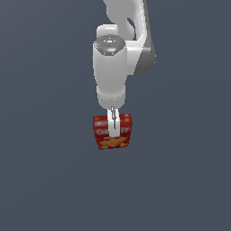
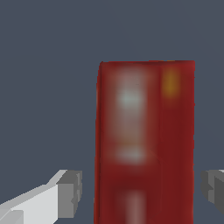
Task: Pick up the object and move it to a goal position.
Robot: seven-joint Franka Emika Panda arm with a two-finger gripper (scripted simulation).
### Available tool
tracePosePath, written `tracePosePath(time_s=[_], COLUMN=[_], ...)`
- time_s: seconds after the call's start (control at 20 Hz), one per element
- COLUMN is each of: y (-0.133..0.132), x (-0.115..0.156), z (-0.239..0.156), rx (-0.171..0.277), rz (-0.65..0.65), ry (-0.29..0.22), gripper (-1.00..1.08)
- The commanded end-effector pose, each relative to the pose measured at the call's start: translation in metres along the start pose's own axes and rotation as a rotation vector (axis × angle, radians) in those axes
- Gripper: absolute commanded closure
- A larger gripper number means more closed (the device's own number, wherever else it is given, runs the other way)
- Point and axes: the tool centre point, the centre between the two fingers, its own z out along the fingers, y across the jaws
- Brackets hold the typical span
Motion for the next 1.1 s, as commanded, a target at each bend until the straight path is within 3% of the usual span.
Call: tracePosePath(time_s=[0.0,0.35,0.4,1.05], y=[0.001,-0.001,-0.001,0.0], x=[0.0,0.0,0.0,0.002], z=[0.012,0.025,0.025,0.022], rx=[-0.001,-0.001,-0.001,0.0], rz=[0.001,0.002,0.002,0.002], ry=[0.0,0.0,0.0,0.0], gripper=[-0.92,-0.92,1.08,1.08])
